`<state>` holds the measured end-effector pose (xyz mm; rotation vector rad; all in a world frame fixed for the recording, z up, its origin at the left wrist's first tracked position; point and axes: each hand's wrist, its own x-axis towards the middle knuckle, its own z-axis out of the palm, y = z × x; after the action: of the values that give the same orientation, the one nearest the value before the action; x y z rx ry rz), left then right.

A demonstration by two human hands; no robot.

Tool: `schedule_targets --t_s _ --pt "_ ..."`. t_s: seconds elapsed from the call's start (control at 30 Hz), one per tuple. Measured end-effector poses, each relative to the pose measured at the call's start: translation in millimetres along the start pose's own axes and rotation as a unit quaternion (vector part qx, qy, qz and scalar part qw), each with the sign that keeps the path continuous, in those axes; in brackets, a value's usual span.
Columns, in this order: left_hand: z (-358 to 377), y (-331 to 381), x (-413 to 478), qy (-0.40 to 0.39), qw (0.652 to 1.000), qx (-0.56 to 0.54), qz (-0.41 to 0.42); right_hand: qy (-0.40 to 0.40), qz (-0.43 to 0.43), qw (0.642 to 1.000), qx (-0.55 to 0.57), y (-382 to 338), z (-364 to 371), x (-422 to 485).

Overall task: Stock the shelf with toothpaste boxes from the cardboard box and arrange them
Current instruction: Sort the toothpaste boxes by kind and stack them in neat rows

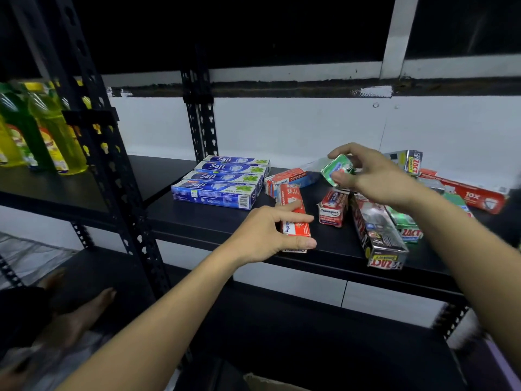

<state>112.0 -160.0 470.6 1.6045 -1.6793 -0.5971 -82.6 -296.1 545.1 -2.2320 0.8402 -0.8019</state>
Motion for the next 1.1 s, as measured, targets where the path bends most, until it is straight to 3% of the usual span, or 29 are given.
schedule_targets --t_s 0.2,0.33,0.53,0.6,0.77,1.1 --pt "8 12 3 0.027 0.999 -0.012 0.026 0.052 -0.066 0.995 0.058 -3 -33 -34" --pt "14 24 8 0.082 0.994 -0.025 0.061 0.123 -0.075 0.989 -0.014 15 -57 -54" --pt "25 34 14 0.117 0.99 -0.035 0.076 0.221 0.005 0.956 -0.195 42 -89 -96" --pt "28 32 14 0.123 0.99 -0.046 0.058 0.213 0.039 0.946 -0.243 52 -95 -107" --pt "36 25 15 0.173 0.983 -0.059 0.011 0.107 0.103 0.939 -0.311 80 -93 -125" --pt "35 28 15 0.15 0.985 -0.056 -0.059 0.132 0.195 0.904 -0.356 78 -99 -134"
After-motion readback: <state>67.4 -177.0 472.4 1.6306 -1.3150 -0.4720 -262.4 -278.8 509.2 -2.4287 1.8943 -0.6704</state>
